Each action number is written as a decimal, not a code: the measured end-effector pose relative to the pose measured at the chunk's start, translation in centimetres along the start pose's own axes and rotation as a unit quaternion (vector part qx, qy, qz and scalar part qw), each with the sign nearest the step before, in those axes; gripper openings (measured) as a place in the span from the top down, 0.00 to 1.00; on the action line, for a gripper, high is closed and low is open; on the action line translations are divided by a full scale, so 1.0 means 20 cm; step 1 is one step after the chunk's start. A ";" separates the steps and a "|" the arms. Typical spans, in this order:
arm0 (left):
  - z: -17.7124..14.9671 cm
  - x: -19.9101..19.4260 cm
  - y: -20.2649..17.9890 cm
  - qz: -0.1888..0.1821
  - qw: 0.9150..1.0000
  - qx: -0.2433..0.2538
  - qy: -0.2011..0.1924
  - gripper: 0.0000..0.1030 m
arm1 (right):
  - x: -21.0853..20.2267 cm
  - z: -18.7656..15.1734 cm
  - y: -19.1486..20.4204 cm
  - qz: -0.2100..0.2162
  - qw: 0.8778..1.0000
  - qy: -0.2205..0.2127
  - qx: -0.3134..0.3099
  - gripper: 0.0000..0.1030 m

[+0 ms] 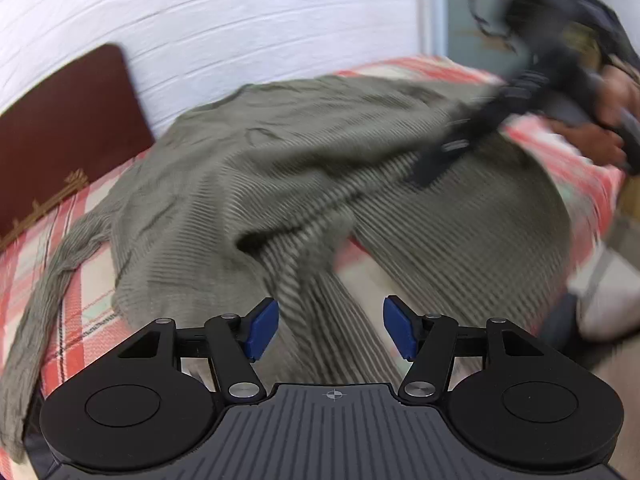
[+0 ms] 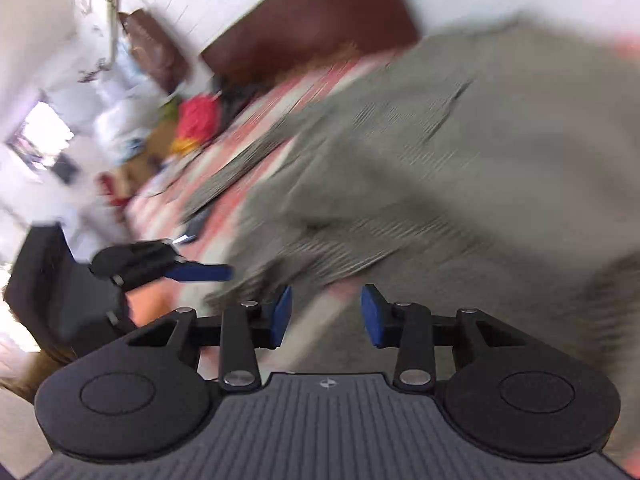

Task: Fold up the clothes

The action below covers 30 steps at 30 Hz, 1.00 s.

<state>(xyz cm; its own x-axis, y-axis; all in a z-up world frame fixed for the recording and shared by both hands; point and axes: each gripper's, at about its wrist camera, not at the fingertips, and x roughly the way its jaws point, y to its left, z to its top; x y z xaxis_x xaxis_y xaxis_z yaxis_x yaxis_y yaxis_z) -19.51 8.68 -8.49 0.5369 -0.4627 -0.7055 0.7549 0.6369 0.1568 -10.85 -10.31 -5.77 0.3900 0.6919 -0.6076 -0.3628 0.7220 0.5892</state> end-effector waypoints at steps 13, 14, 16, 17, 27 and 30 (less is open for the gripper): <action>-0.16 0.01 0.24 0.036 0.988 -0.151 0.000 0.96 | 0.27 -0.06 0.14 -0.011 0.999 0.052 -0.007 0.57; -0.16 0.01 0.26 0.034 0.986 -0.165 -0.002 0.97 | 0.27 -0.06 0.14 -0.010 0.999 0.054 -0.003 0.57; -0.18 -0.05 0.29 0.034 0.979 -0.200 -0.023 0.99 | 0.28 -0.07 0.15 -0.004 0.998 0.059 -0.001 0.56; -0.18 -0.09 0.31 0.035 0.974 -0.219 -0.038 0.99 | 0.29 -0.08 0.15 -0.002 0.998 0.063 0.000 0.56; -0.13 -0.25 0.41 0.083 0.949 -0.286 -0.102 0.99 | 0.38 -0.12 0.16 0.004 0.999 0.044 0.020 0.61; -0.14 -0.23 0.42 0.100 0.947 -0.290 -0.092 0.99 | 0.31 -0.12 0.16 0.016 0.999 0.040 0.025 1.00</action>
<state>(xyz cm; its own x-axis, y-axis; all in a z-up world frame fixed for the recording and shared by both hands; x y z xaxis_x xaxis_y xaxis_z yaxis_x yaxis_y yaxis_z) -16.64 17.88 -5.79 0.7442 -0.3617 -0.5615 0.3255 0.9305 -0.1680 -11.64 -3.71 -8.85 0.3099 0.7149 -0.6268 -0.3307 0.6991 0.6339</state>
